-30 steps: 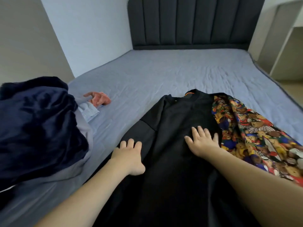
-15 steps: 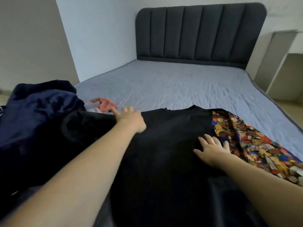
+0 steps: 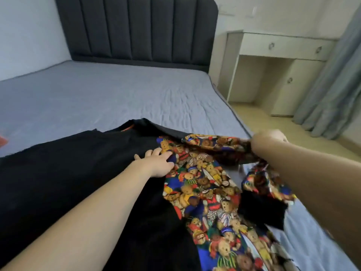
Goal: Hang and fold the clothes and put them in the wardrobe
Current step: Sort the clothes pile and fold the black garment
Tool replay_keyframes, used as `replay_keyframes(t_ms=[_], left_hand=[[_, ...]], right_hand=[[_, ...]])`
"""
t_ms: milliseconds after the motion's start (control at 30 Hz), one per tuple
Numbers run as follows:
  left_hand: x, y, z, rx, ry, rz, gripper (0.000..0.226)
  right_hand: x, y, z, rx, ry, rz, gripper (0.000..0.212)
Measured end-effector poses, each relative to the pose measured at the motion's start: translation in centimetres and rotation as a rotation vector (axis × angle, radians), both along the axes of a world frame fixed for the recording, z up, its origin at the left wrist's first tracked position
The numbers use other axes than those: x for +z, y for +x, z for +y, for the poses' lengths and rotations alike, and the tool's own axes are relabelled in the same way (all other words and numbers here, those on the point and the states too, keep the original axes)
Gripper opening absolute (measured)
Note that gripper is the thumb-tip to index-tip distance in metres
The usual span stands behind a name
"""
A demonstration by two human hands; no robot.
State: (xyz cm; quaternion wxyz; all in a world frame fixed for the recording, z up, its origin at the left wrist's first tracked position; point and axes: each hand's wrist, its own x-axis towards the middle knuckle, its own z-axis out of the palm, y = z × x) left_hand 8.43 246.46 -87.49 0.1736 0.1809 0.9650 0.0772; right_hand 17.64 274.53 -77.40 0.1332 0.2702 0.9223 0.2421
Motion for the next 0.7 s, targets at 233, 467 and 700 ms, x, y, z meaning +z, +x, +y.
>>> replay_keyframes(t_ms=[233,467,700], left_hand=[[0.3,-8.5,4.7,0.081,-0.011,0.122,0.057],[-5.0,-14.2,9.2,0.164,0.015,0.133,0.064],[-5.8,-9.0,7.1,0.023,-0.019,0.228,0.075]], right_hand=[[-6.4,-7.5,-0.6,0.348,-0.236,0.597,0.069],[-17.9,-9.1,-1.3,0.323,-0.545,0.67,0.057],[-17.0,-10.0,-0.8,0.269,-0.603,0.631,0.057]])
